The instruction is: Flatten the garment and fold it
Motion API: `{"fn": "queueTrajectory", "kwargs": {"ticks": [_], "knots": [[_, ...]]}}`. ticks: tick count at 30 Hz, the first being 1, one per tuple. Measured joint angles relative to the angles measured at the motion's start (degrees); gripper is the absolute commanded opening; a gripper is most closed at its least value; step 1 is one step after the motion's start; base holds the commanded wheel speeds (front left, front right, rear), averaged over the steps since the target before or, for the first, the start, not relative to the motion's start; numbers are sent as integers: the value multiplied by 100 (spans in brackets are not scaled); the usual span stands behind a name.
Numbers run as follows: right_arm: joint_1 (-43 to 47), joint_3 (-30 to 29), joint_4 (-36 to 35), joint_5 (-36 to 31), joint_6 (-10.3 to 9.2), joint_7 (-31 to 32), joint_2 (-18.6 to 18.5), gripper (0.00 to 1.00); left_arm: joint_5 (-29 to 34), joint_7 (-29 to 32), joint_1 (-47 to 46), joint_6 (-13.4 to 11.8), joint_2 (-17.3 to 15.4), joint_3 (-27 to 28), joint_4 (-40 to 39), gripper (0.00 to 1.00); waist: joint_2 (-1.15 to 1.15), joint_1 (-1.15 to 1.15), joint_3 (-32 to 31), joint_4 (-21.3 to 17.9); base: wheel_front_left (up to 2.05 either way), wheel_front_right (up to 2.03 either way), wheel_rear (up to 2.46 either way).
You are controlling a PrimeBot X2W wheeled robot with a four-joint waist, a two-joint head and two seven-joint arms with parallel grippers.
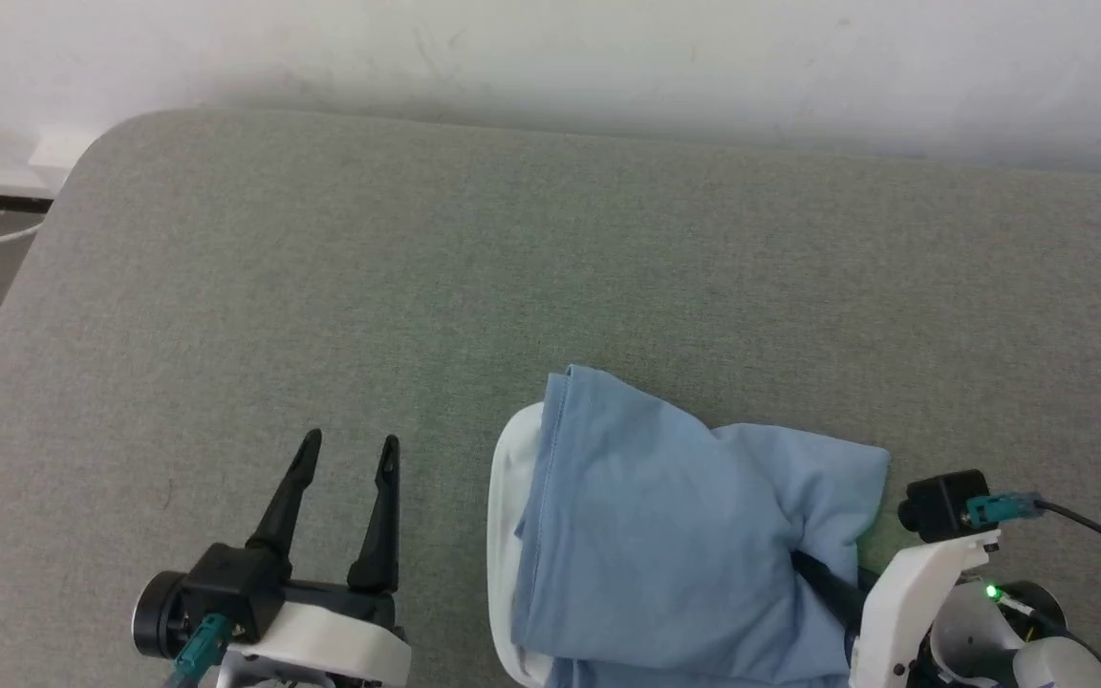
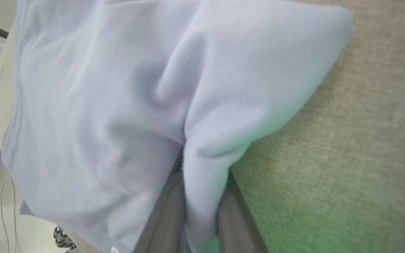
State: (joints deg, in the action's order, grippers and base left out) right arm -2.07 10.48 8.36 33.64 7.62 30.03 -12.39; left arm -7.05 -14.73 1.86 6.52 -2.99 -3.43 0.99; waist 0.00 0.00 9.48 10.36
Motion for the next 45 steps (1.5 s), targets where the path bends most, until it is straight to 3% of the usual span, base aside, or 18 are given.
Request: {"fn": "queueTrajectory", "kwargs": {"ticks": [6, 12, 19, 26, 33, 45], "knots": [[-326, 398, 26, -614, 3, -476, -407, 0, -1, 0, 0, 2, 0, -58, -7, 100, 0, 0, -62, -219, 0, 0, 0], [-1102, 1149, -312, -1730, 0, -532, -1457, 0, 4, 1, -51, 8, 1, -277, 12, 100, 0, 0, -67, -674, 0, 0, 0], [-2190, 1958, -505, -2051, -1, -333, -2560, 0, 102, 0, -503, 51, 8, -575, 0, 100, 0, 0, 97, -1428, 0, 0, 0], [-3023, 2608, -135, -1991, 1, -516, -3522, 0, 189, 0, -1097, 57, -85, -808, -76, 100, 0, 0, 577, -2096, 0, 0, 0], [-3298, 2357, 960, -1991, 1, -1128, -4134, 0, 213, 0, -1624, 58, -315, -1010, -256, 100, 0, 1, 1339, -2437, 0, 0, 0], [-3354, 922, 2835, -2707, 1, -2470, -4099, 0, 210, -1, -1872, 59, -486, -1109, -466, 100, 0, 0, 2420, -2432, 0, 0, 0]]}}
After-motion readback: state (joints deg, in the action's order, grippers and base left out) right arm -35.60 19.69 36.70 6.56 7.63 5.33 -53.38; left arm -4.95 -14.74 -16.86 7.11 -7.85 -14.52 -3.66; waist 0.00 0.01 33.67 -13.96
